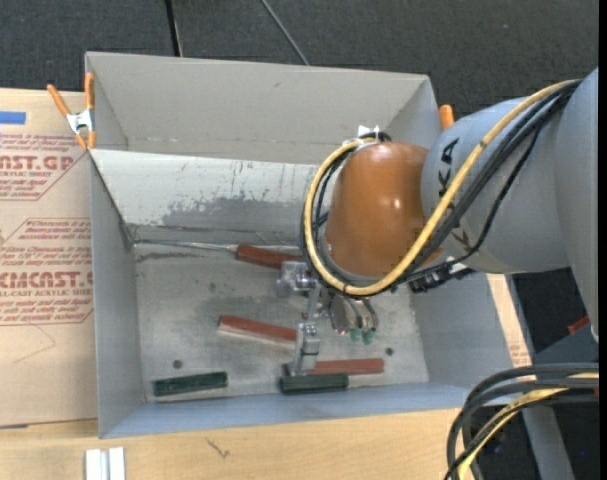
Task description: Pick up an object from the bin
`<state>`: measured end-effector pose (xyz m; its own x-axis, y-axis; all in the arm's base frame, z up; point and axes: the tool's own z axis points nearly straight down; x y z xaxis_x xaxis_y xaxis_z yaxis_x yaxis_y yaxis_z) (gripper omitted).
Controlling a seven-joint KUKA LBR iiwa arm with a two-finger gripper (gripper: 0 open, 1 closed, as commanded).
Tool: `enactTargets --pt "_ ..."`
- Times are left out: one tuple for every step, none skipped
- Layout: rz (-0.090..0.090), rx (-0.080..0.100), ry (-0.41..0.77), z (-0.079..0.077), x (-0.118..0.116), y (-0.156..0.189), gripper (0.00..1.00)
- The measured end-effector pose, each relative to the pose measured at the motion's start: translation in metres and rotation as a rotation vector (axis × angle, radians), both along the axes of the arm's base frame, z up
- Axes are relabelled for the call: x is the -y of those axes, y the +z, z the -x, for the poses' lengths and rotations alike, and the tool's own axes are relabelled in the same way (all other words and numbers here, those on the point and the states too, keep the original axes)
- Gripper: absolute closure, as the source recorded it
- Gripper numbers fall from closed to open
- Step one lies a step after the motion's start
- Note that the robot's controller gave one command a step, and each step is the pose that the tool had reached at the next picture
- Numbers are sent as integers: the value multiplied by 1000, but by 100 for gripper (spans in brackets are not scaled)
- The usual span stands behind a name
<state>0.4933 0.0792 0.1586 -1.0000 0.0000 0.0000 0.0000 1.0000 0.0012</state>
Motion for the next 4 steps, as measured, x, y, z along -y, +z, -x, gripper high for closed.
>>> enactTargets --pt "0 0 0 0 0 0 0" --pt "0 -1 -21 -11 -7 -89 100" --pt "0 -1 -21 -11 -7 -89 100" --pt "0 2 -17 -11 -28 57 100"
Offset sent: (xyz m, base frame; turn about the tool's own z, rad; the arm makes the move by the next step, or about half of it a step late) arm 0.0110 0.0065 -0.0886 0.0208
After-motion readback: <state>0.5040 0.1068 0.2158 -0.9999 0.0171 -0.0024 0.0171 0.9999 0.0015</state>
